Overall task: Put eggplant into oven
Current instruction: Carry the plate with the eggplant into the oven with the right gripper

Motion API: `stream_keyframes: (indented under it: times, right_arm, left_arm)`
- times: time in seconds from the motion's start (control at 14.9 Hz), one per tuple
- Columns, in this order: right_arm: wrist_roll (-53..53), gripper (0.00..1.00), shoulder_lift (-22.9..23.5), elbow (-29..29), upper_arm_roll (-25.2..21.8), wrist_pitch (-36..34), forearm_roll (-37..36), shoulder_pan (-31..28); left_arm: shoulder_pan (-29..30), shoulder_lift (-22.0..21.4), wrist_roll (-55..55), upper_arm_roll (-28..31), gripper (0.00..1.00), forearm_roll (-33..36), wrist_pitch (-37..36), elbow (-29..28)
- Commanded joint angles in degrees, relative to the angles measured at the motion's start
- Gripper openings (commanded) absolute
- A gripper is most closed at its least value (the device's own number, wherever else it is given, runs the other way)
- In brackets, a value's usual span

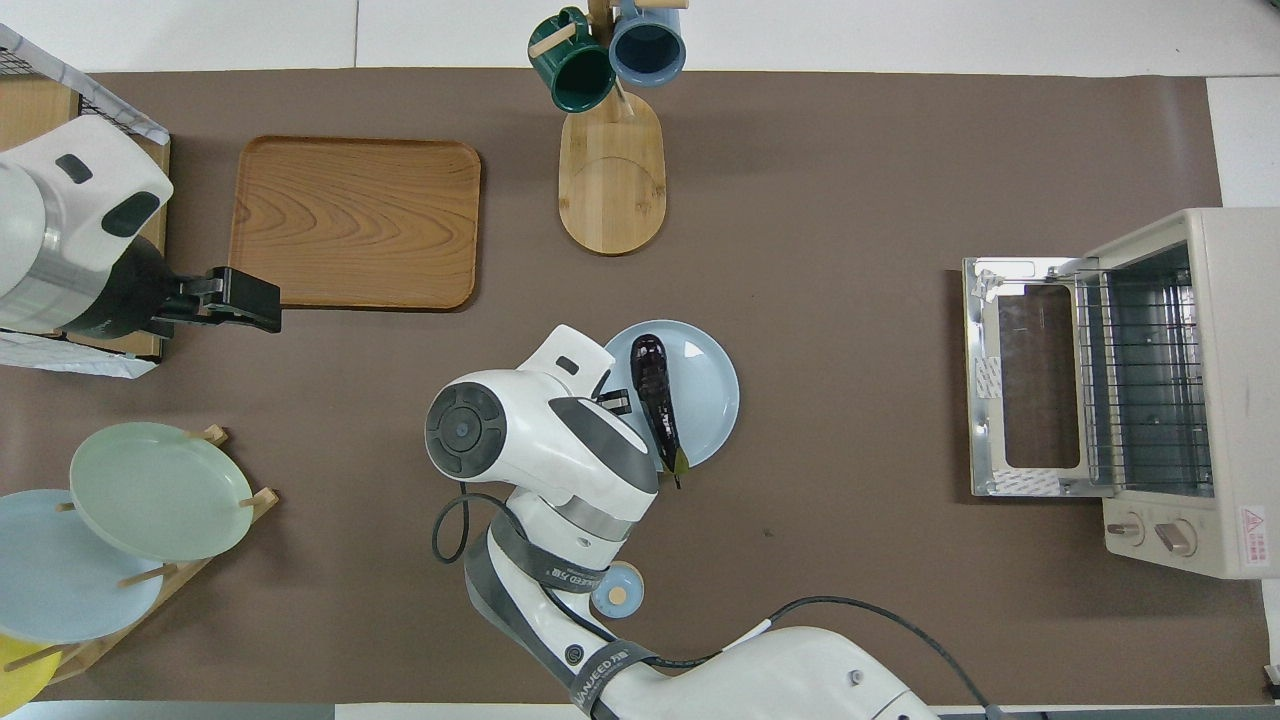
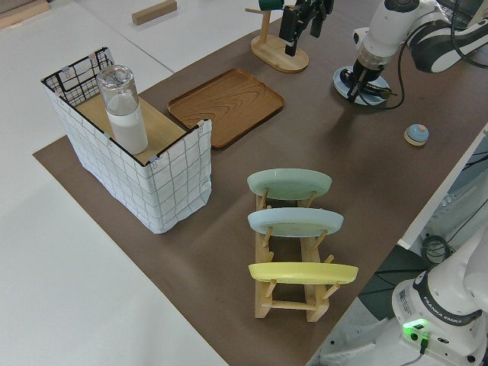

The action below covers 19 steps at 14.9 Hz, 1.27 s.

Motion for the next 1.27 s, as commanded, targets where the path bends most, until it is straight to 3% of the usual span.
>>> stream_keyframes:
  times: [0.0,0.2,0.4,0.54,0.87,1.21]
  right_arm:
    - [-6.41,0.00,-2.35,2.61,-0.59,-8.10,-1.85,-2.65]
    - [-12.83,0.00,-9.02,-2.38,-0.60,-11.63,-1.85,-9.93]
    - [-25.46,0.00,-20.87,-16.86,-0.51,-7.17,-1.41,-21.96]
    - [-30.76,0.00,-25.81,-22.69,-0.51,-6.01,-1.41,-26.98]
    - [-40.59,0.00,-30.49,-27.98,-0.51,-5.84,-1.41,-37.87]
    - [-50.88,0.00,-31.80,-34.12,-0.51,1.70,-1.15,-46.41]
  left_arm:
    - [0.42,0.37,0.66,-0.50,1.00,0.95,-1.64,1.06]
    - [0.50,0.28,0.66,-0.58,1.00,0.95,-2.43,1.06]
    - [1.03,0.28,0.66,-1.02,1.00,1.12,-2.87,1.49]
    - [1.03,0.28,0.66,-1.02,1.00,1.12,-2.87,1.67]
    - [1.38,0.19,0.66,-1.37,1.00,1.21,-2.96,1.67]
    - [2.17,0.19,0.66,-2.25,1.00,2.79,-2.78,1.67]
